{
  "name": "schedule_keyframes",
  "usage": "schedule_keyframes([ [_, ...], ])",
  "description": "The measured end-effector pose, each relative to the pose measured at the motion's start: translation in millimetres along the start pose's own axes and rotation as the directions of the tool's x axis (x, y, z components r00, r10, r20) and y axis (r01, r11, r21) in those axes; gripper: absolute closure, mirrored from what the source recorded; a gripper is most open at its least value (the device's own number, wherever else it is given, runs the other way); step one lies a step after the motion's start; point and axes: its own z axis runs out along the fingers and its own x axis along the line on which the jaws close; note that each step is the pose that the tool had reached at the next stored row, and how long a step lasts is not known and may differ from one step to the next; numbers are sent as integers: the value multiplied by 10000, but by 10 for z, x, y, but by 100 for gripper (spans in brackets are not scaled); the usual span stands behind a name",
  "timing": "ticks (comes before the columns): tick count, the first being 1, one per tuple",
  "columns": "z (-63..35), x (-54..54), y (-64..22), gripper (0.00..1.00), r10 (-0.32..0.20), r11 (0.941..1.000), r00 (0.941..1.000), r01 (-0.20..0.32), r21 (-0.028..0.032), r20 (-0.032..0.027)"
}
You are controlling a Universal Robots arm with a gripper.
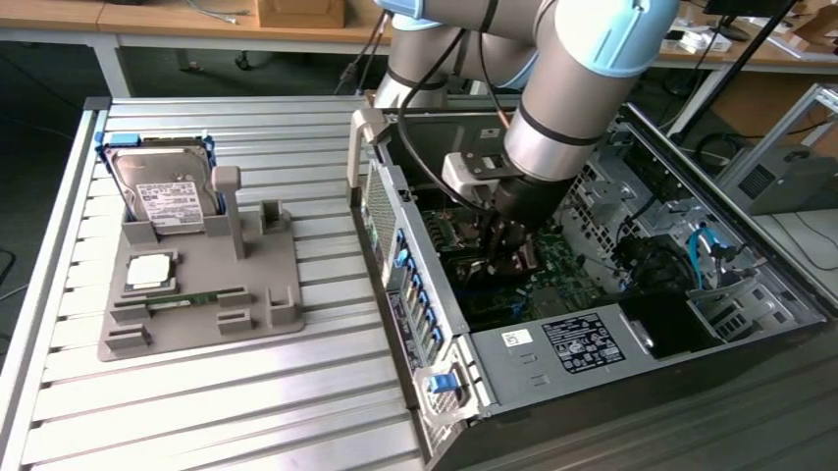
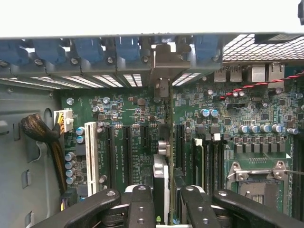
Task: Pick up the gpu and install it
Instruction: 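Insert the gpu into the slot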
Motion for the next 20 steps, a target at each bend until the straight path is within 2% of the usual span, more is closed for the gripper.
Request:
schedule_keyframes([
  [14,9,-8,-8,73,0,10000,10000,0,0,-6],
  [16,9,-14,-11,73,0,10000,10000,0,0,-34],
  [20,9,-44,-16,73,1,10000,9999,-1,4,-166],
])
